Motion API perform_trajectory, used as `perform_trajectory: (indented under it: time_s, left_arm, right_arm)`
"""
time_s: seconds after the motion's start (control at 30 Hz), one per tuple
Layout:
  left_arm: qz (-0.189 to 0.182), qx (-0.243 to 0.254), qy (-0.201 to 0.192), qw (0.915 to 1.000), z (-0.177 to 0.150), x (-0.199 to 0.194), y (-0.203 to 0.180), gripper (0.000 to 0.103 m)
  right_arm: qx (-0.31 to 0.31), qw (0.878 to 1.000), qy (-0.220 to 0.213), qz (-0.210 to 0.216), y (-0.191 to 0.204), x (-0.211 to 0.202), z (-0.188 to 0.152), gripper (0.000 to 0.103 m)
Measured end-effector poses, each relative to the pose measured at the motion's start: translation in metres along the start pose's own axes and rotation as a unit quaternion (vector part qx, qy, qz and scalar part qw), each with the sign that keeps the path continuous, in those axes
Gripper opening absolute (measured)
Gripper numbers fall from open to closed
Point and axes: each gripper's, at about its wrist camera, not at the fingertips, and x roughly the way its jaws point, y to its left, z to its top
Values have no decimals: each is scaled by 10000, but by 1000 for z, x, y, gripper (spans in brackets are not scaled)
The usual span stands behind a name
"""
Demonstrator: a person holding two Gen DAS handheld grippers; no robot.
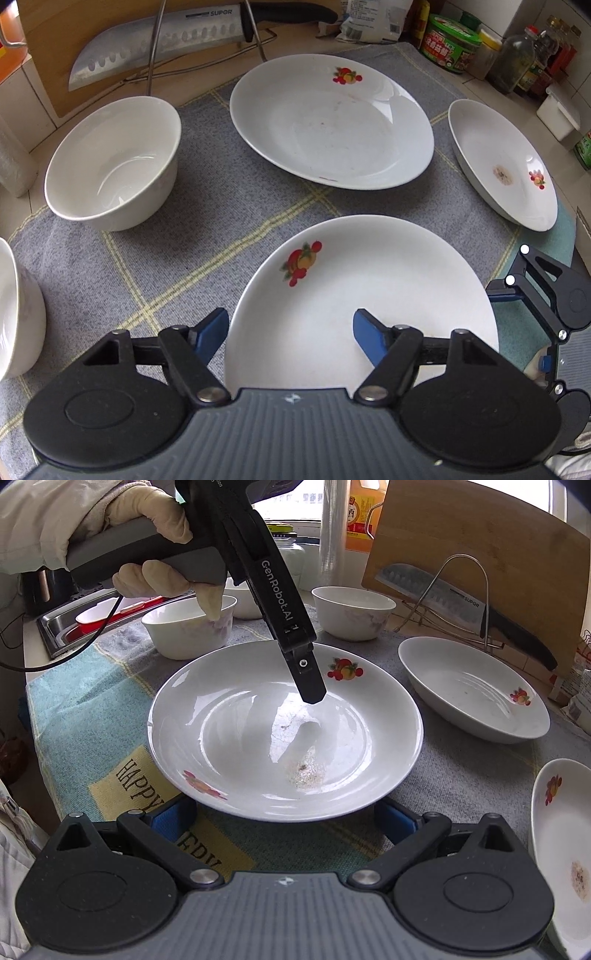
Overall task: Organize plates and bowls
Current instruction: 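Close the left gripper on the large flower plate's rim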
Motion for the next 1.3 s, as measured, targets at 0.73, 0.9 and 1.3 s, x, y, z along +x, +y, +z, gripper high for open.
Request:
perform_trajectory:
  time_s: [0.73,0.9,1.3]
  left_arm:
    - [-376,421,342,9978,14,10,6,59]
    - [-408,415,347,9977,15,10,7,57]
    - [-414,437,232,9979,10,4,8,56]
  right_arm:
    - [74,9998,134,-108,2,5,7,103]
    - [14,9997,198,-136,4,6,10,103]
    - [27,9994,318,-166,6,6,13,103]
